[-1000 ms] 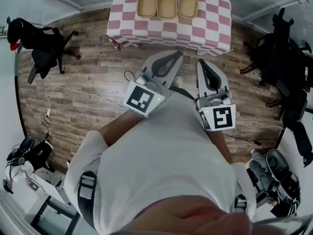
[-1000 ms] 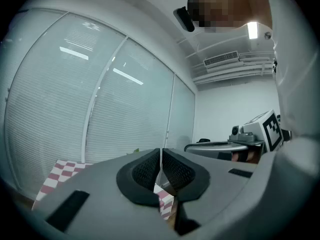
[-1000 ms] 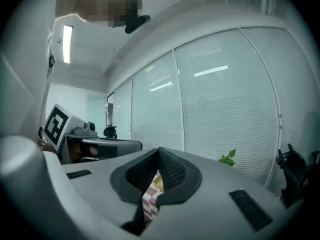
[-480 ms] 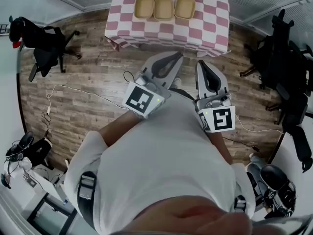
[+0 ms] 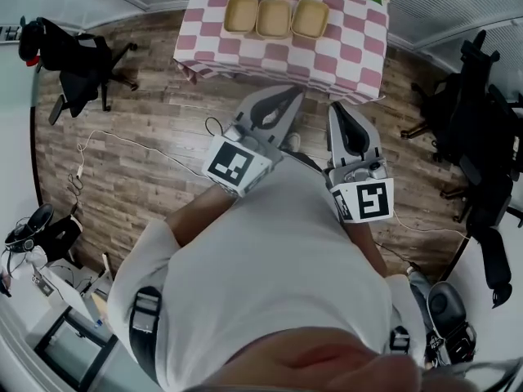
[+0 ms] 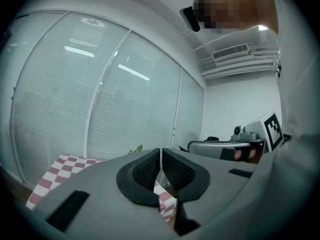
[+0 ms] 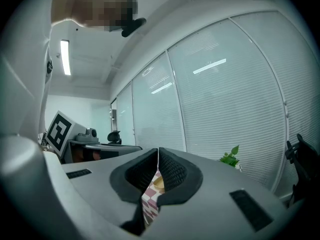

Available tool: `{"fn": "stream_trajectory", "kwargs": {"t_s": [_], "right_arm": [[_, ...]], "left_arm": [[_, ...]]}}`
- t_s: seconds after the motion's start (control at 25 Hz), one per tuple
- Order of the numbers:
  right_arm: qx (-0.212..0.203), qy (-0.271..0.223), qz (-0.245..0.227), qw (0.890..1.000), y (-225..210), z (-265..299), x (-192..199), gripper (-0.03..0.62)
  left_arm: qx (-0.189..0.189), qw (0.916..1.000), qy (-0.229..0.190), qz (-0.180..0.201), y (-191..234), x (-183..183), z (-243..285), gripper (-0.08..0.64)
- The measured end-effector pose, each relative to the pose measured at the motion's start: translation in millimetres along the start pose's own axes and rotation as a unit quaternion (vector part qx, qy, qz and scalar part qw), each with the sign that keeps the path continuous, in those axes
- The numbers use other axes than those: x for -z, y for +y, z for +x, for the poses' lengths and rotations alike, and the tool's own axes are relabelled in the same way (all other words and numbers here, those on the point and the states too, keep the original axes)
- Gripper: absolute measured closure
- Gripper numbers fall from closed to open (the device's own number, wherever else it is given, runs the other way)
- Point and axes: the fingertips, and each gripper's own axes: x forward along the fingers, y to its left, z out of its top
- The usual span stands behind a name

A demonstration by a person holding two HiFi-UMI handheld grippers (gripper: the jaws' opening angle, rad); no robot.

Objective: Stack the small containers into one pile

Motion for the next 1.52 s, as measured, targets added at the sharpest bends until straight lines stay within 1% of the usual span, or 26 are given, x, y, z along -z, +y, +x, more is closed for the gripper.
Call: {"fn": "stream_trajectory", "kwargs": {"t_s": [0.08, 0.2, 0.4, 0.8, 1.08, 1.2, 1.36, 1.52], "right_arm": [[-0.005, 0.005, 0.004, 1.0, -6, 9, 5, 0.56], [-0.012, 0.012, 0.005, 1.0, -13, 29, 11, 0.56], [-0.008, 0.015, 0.001, 1.0, -28, 68, 8, 0.56], [0.014, 0.02, -0.017, 1.0, -53, 174, -8, 0.56], [0.029, 0.026, -0.015, 0.999, -60, 231, -7, 0.56], [0.035, 0.031, -0.014, 0.999, -64, 246, -5, 0.56], [0.039, 0.035, -0.016, 0.998, -75, 255, -5, 0.56], [0.037, 0.042, -0.015, 0.998, -86, 258, -4, 0.56]], "left_arm": [[-0.004, 0.9999, 0.01, 0.001, 8, 7, 5, 0.517], [-0.009, 0.9999, 0.011, -0.002, 25, 9, 14, 0.517], [-0.007, 0.9999, -0.013, -0.003, 58, -10, 38, 0.517], [0.026, 0.9996, -0.012, 0.002, 145, -35, 85, 0.517], [0.046, 0.9989, -0.005, 0.007, 198, -39, 104, 0.517], [0.052, 0.9986, -0.004, 0.006, 212, -41, 111, 0.517], [0.055, 0.9985, -0.002, -0.005, 220, -42, 123, 0.517], [0.053, 0.9986, 0.007, 0.002, 222, -41, 134, 0.517]]}}
